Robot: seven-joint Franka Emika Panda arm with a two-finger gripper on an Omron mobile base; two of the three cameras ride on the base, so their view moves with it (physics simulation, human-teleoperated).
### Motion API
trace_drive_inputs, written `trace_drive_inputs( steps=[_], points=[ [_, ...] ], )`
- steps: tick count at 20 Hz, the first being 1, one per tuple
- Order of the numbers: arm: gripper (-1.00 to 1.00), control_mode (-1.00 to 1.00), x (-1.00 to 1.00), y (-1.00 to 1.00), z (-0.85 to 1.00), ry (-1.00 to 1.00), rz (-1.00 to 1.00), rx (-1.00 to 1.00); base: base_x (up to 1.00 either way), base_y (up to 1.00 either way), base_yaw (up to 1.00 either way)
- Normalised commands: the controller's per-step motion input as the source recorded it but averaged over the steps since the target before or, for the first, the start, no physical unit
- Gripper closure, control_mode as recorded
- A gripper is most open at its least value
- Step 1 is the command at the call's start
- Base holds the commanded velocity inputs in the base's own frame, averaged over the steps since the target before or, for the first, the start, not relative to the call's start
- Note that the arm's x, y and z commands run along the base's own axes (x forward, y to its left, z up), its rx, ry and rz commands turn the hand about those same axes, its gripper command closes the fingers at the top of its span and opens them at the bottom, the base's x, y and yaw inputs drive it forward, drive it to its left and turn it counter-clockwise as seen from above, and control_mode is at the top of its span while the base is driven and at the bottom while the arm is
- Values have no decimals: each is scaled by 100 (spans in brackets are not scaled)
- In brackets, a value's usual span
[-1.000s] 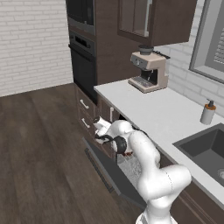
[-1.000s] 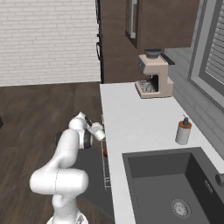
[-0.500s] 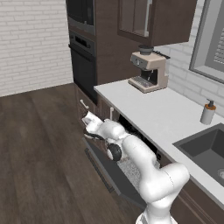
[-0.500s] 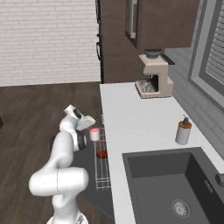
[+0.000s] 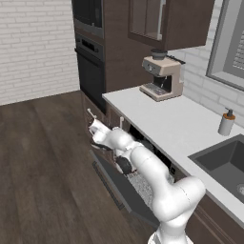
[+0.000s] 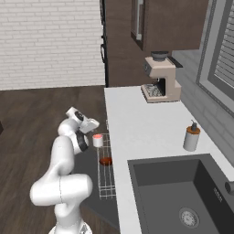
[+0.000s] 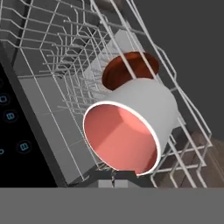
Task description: Pick up the cup and bowl from the counter, place them in the dishwasher, and close the dishwasher door.
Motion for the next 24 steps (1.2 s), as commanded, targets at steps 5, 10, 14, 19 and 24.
trace_drive_inputs(
  steps=[5, 10, 14, 19, 24],
  points=[
    [100, -100, -74, -16, 7, 0, 0, 6, 0, 0, 0],
    [100, -100, -100, -5, 24, -4, 0, 21, 0, 0, 0],
    [100, -100, -100, -8, -17, -37, 0, 26, 0, 0, 0],
    [-100, -100, -100, -41, -22, -31, 1, 29, 0, 0, 0],
    [-100, -100, -100, -42, 13, -28, 2, 34, 0, 0, 0]
  ],
)
